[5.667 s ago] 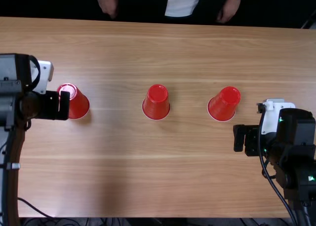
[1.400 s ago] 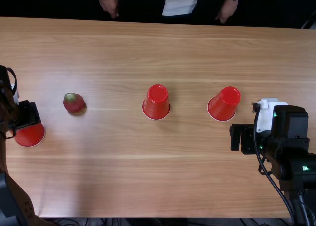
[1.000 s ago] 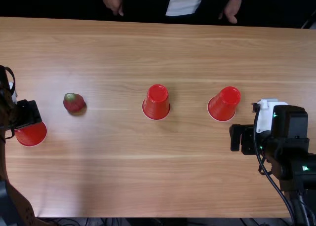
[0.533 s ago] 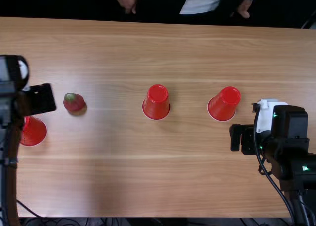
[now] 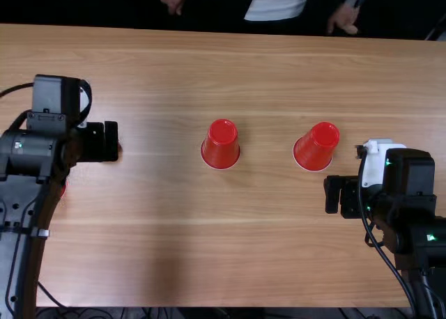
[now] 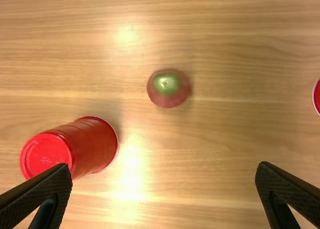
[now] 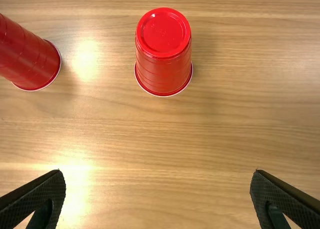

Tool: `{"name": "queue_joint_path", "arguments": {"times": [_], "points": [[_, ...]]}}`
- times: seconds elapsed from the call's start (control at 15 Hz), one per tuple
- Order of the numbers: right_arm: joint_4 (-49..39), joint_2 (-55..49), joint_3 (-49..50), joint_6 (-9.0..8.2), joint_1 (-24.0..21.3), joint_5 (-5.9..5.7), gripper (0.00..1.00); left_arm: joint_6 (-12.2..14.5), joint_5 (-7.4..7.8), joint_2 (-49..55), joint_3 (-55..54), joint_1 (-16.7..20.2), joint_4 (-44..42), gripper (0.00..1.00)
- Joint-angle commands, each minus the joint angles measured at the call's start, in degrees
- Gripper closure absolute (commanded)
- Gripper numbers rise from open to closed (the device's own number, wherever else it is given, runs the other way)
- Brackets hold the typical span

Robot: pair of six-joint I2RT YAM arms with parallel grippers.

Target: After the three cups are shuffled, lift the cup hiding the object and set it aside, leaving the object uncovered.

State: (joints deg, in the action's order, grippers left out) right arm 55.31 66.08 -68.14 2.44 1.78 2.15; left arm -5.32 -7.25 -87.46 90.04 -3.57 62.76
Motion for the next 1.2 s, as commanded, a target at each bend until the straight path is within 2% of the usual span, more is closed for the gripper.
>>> {"name": "queue_joint_path", "arguments": {"times": [0.0, 0.13, 0.2, 0.33, 0.47, 0.73, 0.87, 0.93, 1.07, 1.13], "points": [[0.02, -0.17, 0.38, -0.33, 0.68, 0.48, 0.00, 0.05, 2.18, -0.69, -0.13, -0.38, 0.52, 0.00], [0.12, -0.17, 0.73, -0.33, 0.77, 0.48, 0.00, -0.06, 7.14, -0.17, -1.62, -0.29, 1.05, 0.00], [0.12, -0.25, 0.81, -0.33, 0.77, 0.48, 0.00, -0.06, 8.09, 0.01, -1.97, -0.21, 1.05, 0.00], [0.23, -1.31, 1.17, -0.43, 0.77, 0.59, 0.00, -0.06, 8.09, 0.54, -3.56, -0.03, 1.05, 0.00], [0.12, -5.88, 2.75, -0.43, 0.86, 0.59, 0.00, 0.15, 7.35, 5.81, -8.13, -0.03, 0.73, 0.00], [-0.93, -18.10, 8.20, -0.43, 0.86, 0.48, 0.00, 0.26, 7.35, 19.35, -24.12, 0.41, -1.80, 0.00], [-1.04, -23.37, 11.80, -0.64, 0.68, 0.48, 0.00, 0.26, 7.35, 27.69, -32.56, 1.20, -5.91, 0.00], [-1.04, -25.39, 13.47, -1.38, 0.50, 0.48, 0.00, 0.26, 7.25, 31.74, -36.60, 2.17, -8.76, 0.00], [-1.14, -31.54, 17.16, -6.23, 0.33, 0.48, 0.00, 0.05, 7.46, 39.21, -45.13, 4.45, -15.30, 0.00], [-1.35, -34.62, 19.18, -7.29, 0.33, 0.48, 0.00, 0.05, 7.88, 42.64, -48.73, 4.89, -17.94, 0.00]]}}
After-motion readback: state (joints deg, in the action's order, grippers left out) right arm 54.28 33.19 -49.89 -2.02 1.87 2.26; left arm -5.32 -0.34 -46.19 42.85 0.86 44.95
